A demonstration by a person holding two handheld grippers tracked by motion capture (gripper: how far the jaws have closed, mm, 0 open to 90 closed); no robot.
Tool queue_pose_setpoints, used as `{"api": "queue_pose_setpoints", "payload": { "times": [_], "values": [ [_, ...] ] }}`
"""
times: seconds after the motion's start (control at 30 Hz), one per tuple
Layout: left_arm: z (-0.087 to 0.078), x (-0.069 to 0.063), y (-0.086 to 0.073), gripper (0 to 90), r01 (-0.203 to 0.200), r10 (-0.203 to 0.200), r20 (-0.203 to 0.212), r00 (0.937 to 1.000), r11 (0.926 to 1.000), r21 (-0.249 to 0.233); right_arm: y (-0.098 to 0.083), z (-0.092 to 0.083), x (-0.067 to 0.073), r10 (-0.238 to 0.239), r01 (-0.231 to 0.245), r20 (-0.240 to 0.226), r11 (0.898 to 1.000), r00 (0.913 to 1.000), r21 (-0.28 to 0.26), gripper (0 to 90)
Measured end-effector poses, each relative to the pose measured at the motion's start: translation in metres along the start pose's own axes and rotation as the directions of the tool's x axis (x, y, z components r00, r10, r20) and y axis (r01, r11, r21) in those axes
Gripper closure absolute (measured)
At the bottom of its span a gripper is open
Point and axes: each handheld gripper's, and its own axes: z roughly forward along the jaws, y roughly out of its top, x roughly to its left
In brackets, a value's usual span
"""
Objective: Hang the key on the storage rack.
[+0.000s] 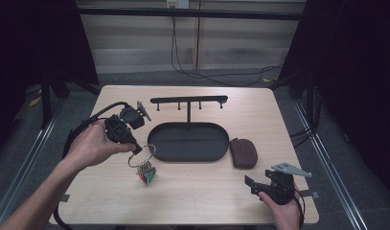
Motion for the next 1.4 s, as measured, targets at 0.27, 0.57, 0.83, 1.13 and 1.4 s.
{"api": "queue_pose_setpoints", "payload": {
  "times": [0.27,0.57,0.83,1.13,1.4],
  "values": [
    [-0.012,0.003,0.003,88.2,-0.012,0.012,0.014,0.9998,0.9997,-0.019,0.0,0.0,0.001,-0.003,0.003,-0.002,1.0,1.0,0.003,14.2],
    [-0.021,0.013,0.01,88.2,0.021,-0.021,0.011,0.9997,0.9997,-0.009,0.0,0.001,0.0,0.0,0.0,-0.002,1.0,1.0,0.009,14.2],
    [-0.023,0.025,0.02,88.1,0.045,-0.045,0.018,0.9988,0.999,0.003,0.0,0.002,0.0,-0.001,0.001,-0.003,1.0,1.0,0.013,14.2],
    [-0.027,0.031,0.037,88.1,0.039,-0.04,0.019,0.999,0.9992,0.011,-0.001,0.002,0.0,-0.004,0.004,-0.003,1.0,1.0,0.017,14.2],
    [-0.031,0.036,0.054,88.1,0.05,-0.05,0.002,0.9987,0.9985,0.021,-0.001,0.002,0.0,-0.007,0.007,-0.01,1.0,0.9999,0.02,14.2]
  ]
}}
